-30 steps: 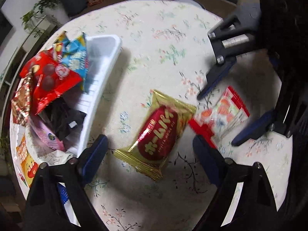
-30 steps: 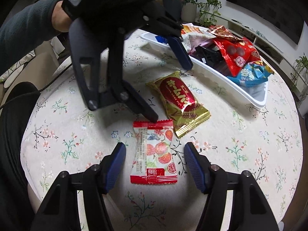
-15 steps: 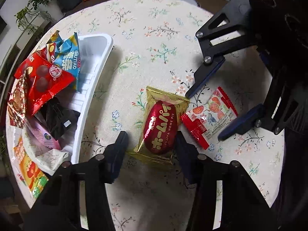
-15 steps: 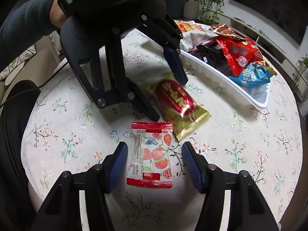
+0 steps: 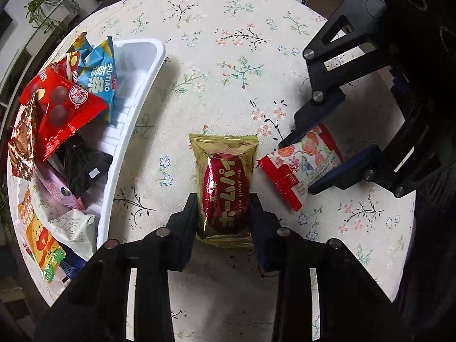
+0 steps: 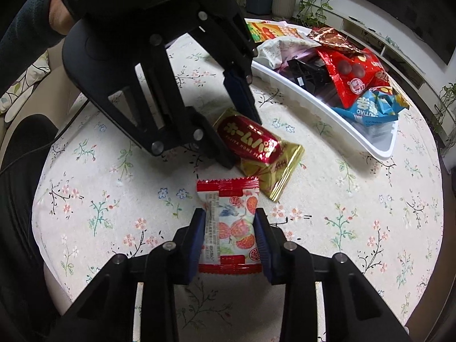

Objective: Organize snacks
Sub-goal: 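Grasp the gold Home Pie packet with the left tool while the right tool grasps the red-white strawberry packet, then carry both packets over the white tray and lower them in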

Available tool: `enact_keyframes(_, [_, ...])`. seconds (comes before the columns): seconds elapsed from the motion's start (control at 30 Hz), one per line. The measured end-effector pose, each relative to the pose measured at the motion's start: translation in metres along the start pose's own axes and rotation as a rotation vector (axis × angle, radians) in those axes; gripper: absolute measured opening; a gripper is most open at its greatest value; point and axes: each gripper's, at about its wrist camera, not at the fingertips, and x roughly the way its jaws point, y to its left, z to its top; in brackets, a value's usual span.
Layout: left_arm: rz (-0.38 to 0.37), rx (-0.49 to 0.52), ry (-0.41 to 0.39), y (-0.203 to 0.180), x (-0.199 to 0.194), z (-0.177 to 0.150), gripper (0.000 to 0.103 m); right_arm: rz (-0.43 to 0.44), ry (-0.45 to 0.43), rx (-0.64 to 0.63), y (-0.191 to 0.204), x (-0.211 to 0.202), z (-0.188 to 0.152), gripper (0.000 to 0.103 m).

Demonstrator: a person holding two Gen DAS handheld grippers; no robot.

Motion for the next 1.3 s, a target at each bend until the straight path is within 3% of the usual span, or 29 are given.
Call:
enact_keyframes(0.27, [0.007, -0.025, 0.006, -0.011, 0.001, -0.006, 0.029, -0.024, -0.008, -0.007, 0.008, -0.002, -0.008, 0.036])
enact_keyframes(0.57, [-0.012, -0.112, -0.052, -0.018, -0.006, -0.028, 0.029, -0.031, -0.047, 0.022, 0.011, -0.017, -0.021, 0.036])
enact_keyframes(0.73, [0.042, -0.203, -0.084, -0.017, -0.017, -0.049, 0.029, -0.04, -0.06, 0.036, 0.013, -0.025, -0.027, 0.036])
enact_keyframes(0.97, [0.142, -0.409, -0.205, -0.003, -0.053, -0.086, 0.029, -0.068, -0.084, 0.056, 0.015, -0.04, -0.027, 0.036])
enact_keyframes(1.17, [0.23, -0.553, -0.292, 0.023, -0.086, -0.114, 0.029, -0.095, -0.116, 0.073, 0.013, -0.053, -0.013, 0.036])
enact_keyframes(1.3, [0.248, -0.642, -0.351, 0.043, -0.101, -0.128, 0.029, -0.125, -0.141, 0.085, 0.01, -0.059, 0.007, 0.036])
